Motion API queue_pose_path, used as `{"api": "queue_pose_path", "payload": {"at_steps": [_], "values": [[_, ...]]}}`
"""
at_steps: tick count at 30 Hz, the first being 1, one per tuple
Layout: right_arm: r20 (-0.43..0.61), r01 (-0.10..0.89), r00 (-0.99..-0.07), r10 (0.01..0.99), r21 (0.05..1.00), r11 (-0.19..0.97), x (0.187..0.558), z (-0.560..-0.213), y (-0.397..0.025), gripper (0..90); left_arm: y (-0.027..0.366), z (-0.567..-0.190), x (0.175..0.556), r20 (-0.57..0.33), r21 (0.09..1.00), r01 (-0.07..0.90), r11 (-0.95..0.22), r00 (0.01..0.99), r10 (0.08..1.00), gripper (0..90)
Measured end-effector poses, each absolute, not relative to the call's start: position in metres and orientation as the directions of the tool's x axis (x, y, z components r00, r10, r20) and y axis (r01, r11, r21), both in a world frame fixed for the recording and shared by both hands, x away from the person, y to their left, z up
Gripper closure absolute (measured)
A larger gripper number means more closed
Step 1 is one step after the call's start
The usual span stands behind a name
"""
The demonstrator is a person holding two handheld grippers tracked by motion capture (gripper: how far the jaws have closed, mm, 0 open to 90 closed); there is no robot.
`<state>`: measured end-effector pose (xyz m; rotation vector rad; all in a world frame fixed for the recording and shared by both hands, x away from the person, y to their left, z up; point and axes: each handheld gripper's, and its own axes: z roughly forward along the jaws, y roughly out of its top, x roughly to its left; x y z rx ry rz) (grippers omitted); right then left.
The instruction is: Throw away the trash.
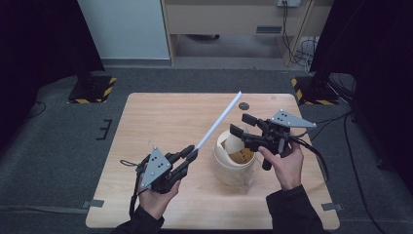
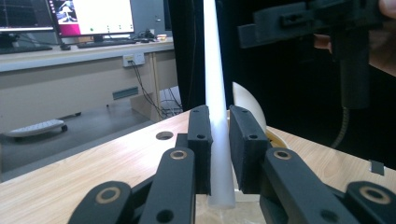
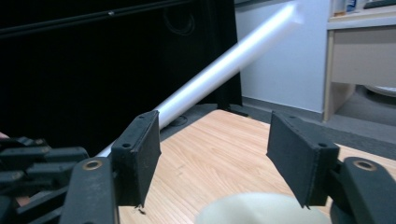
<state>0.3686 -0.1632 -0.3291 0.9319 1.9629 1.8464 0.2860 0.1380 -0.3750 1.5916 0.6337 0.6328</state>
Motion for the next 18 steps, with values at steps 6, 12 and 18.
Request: {"api": "queue_pose_path", "payload": {"at_steps": [6,12,18], "values": [[0.222,0.253,-0.767,0.603,0.967,-0.034,0.368,-0.323,-0.153,37.3,0.135,-0.373,0.28,0.056,0.995,0.021,-0.1,0.706,0.706,78.8],[0.238,0.259,-0.775,0.585,0.965,-0.049,0.369,-0.32,-0.145,42.4,0.136,-0.374,0.277,0.058,0.994,0.021,-0.103,0.708,0.704,78.7],[0.281,0.298,-0.783,0.555,0.953,-0.063,0.37,-0.321,-0.136,54.7,0.143,-0.378,0.272,0.056,0.993,0.035,-0.114,0.701,0.711,78.8]]}}
